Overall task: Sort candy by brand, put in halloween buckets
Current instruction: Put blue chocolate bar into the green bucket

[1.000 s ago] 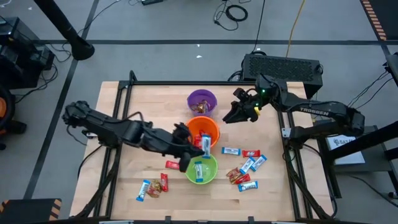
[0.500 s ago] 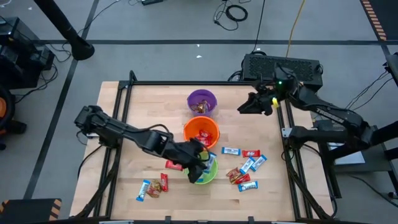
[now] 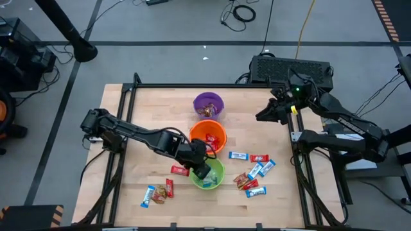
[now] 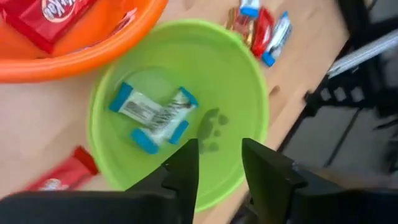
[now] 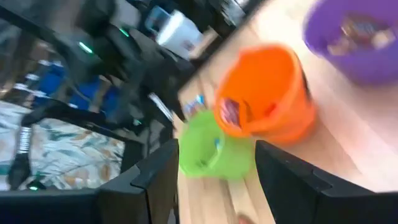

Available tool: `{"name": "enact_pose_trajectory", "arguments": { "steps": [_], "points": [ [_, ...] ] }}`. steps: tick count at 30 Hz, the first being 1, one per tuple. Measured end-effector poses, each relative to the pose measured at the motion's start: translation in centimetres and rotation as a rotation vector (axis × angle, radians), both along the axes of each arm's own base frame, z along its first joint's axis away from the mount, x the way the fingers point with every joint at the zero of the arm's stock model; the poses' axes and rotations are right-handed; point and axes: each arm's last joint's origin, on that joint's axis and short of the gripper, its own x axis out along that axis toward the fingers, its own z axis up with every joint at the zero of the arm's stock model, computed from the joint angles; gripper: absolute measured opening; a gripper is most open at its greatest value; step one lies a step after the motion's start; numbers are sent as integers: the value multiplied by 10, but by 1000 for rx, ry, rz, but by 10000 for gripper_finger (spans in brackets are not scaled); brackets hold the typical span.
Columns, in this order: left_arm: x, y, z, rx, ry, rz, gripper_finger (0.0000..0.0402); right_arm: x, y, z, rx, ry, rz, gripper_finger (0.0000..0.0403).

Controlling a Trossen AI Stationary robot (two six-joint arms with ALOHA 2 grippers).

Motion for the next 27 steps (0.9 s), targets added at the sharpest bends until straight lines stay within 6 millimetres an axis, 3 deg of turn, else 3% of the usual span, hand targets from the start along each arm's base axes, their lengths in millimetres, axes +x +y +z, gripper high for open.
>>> {"name": "enact_pose_trajectory", "arguments": {
  "steps": [10,16,21,27],
  "points": [
    [11,1,39,-112,-346,-55,136,-18,29,-22,-80,312,6,202],
    [2,3,50,-69,-377,-107,136,-9,41,-26,-151,349,77,202],
    [-8,7,60,15,-403,-170,136,3,59,-51,-138,447,224,202],
    [-24,14,62,124,-323,-152,136,16,77,-79,-74,585,175,202]
  ]
}}
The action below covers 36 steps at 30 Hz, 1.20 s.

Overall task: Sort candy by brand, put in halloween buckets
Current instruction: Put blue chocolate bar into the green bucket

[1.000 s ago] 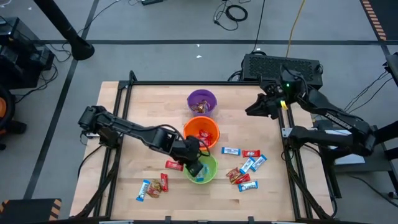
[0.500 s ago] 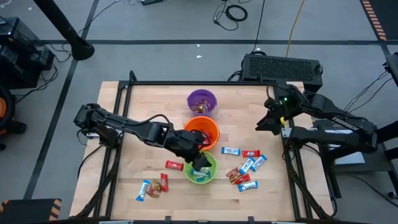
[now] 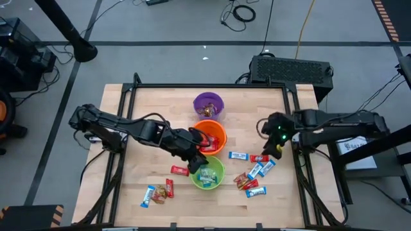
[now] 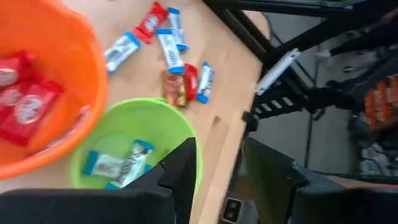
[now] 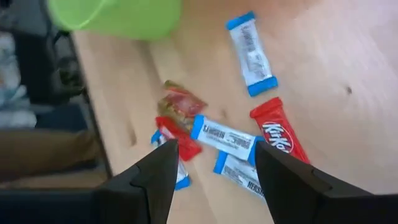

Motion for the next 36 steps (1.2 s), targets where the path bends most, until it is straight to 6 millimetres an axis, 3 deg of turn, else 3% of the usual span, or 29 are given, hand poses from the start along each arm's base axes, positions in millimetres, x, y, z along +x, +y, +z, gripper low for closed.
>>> {"name": "enact_pose_trajectory", "arguments": {
  "steps": [7,11,17,20,26,36],
  "points": [
    [-14,-2,-4,94,95,40,136,-1,6,-13,26,189,-438,202],
    [-17,0,-7,184,124,52,136,0,12,-14,75,224,-525,202],
    [-19,1,-9,259,137,-15,136,-13,26,-26,65,471,-389,202],
    [-23,2,-11,282,179,-31,136,-16,33,-29,24,514,-293,202],
    [-24,7,-13,298,205,-45,136,-12,46,-32,-154,387,6,202],
    [-26,11,-15,288,250,-79,136,13,60,-43,-427,151,513,202]
  ]
}}
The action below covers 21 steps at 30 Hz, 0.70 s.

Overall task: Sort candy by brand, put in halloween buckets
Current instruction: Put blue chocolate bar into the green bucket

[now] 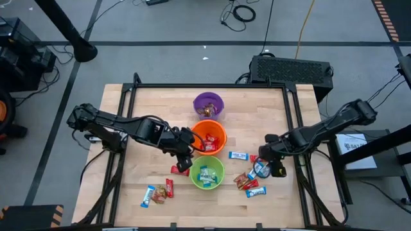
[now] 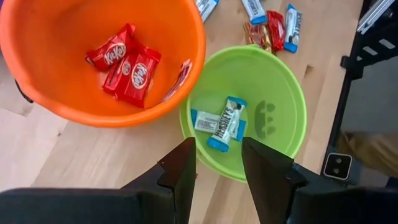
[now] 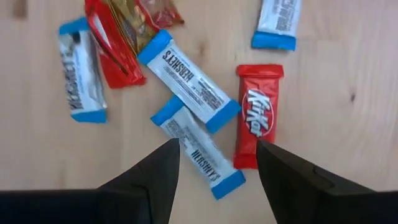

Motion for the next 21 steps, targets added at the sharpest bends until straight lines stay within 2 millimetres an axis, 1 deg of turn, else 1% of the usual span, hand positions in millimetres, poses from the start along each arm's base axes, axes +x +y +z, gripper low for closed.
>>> {"name": "enact_pose_trajectory", "arguments": {
  "steps": [4,7,10,17,21],
  "points": [
    [0,1,-1,-1,10,-2,136,7,3,-14,-34,34,77,202],
    [-2,2,-1,5,28,-5,136,9,4,-29,-28,60,79,202],
    [-2,2,-2,5,31,-4,136,10,5,-37,-20,90,78,202],
    [-2,2,-2,6,31,-4,136,10,5,-41,-29,107,104,198],
    [-2,2,-2,9,30,3,136,10,5,-41,-10,112,115,171]
  ]
}}
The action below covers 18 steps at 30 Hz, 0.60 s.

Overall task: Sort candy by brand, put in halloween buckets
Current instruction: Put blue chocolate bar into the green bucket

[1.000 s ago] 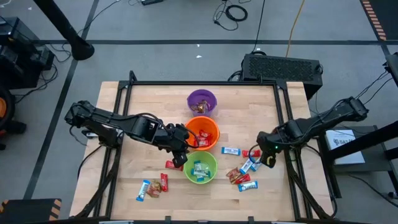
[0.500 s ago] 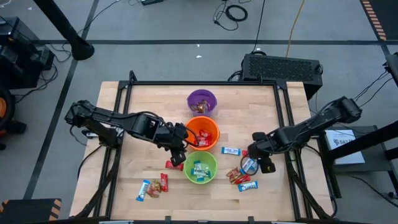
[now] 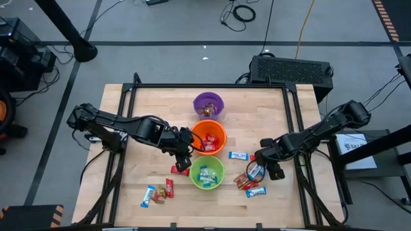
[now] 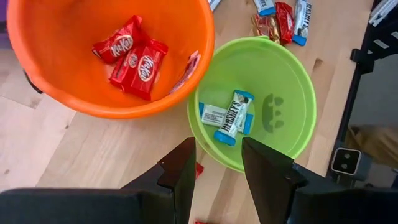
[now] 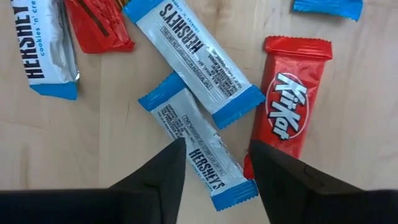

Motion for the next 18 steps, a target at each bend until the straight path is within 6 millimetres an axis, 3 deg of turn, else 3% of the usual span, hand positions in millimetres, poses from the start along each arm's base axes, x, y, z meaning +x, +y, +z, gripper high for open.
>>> {"name": "enact_pose_trajectory", "arguments": {
  "steps": [8,18],
  "points": [
    [0,1,0,12,-3,9,136,-3,3,-5,-10,18,18,108],
    [0,1,0,17,-1,4,136,-7,5,-10,-31,20,8,104]
  ]
}}
